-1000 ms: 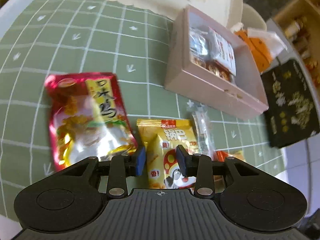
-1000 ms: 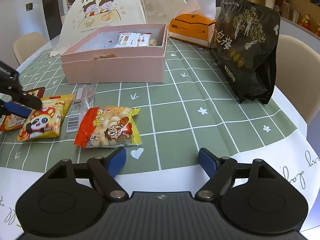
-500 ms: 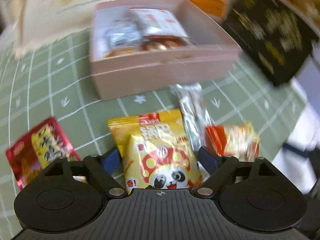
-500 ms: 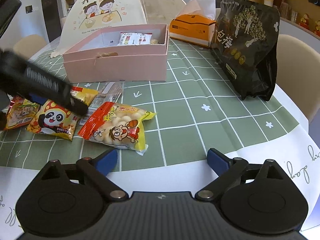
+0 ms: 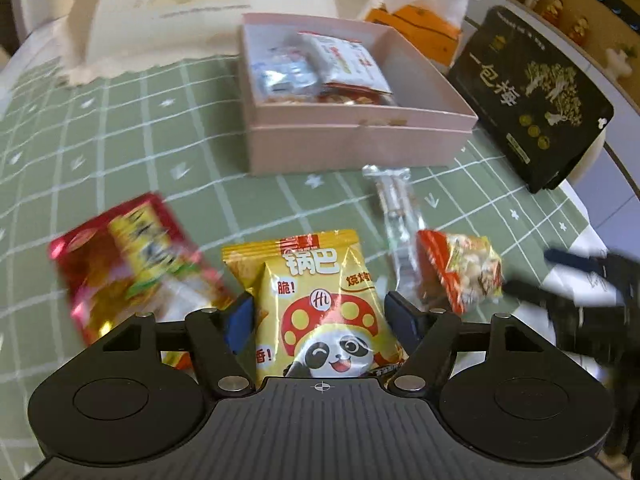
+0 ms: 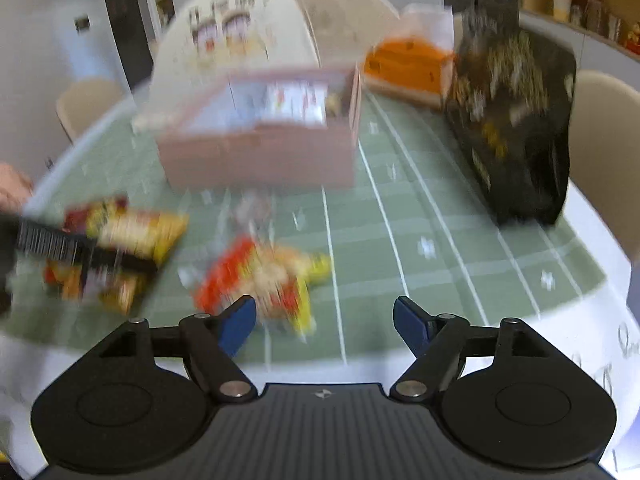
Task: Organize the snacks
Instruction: 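Grasp the yellow panda-print bag with the left gripper while the right gripper grasps the clear bar packet, then carry the panda bag and bar packet into the pink box, open both grippers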
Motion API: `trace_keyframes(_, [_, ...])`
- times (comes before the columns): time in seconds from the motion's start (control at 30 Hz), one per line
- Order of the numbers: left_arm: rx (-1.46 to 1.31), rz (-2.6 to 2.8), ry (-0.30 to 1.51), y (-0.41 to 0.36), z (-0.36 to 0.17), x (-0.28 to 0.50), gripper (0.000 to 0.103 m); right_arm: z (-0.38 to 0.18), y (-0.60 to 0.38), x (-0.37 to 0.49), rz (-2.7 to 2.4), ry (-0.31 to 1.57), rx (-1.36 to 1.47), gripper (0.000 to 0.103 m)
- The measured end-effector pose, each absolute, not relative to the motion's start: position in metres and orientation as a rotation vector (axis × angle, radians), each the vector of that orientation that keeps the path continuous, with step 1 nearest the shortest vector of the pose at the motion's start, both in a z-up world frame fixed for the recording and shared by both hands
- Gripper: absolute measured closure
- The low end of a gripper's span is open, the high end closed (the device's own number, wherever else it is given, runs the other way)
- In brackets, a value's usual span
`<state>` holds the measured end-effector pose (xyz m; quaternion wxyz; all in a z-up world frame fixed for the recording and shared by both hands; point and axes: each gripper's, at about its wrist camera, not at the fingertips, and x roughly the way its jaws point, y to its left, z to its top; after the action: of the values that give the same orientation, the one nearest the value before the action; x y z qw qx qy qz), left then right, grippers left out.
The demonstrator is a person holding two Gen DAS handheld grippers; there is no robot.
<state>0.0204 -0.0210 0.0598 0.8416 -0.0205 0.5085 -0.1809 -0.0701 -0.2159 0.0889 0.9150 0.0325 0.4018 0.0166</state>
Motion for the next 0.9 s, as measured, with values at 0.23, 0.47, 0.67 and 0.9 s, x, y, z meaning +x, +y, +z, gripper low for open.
trace_keyframes(0.23, [-0.064, -0.365, 1.097, -0.002, 0.069, -0.002, 0.028, 0.071, -0.167, 0.012, 0.083, 0.883, 0.0, 0.026])
trace_keyframes(0.47, [-0.079, -0.376, 1.104, 0.007, 0.071, -0.009, 0.028, 0.063, -0.132, 0.022, 0.121, 0.958, -0.081, 0.064])
trace_keyframes(0.67, [-0.102, -0.448, 1.144, 0.005, 0.07, -0.015, 0.028, 0.101, -0.126, -0.031, 0.261, 0.897, -0.087, 0.065])
trace_keyframes(0.9, [-0.189, -0.566, 1.064, -0.002, 0.112, -0.013, 0.028, 0.164, -0.167, -0.065, 0.138, 0.736, -0.006, 0.065])
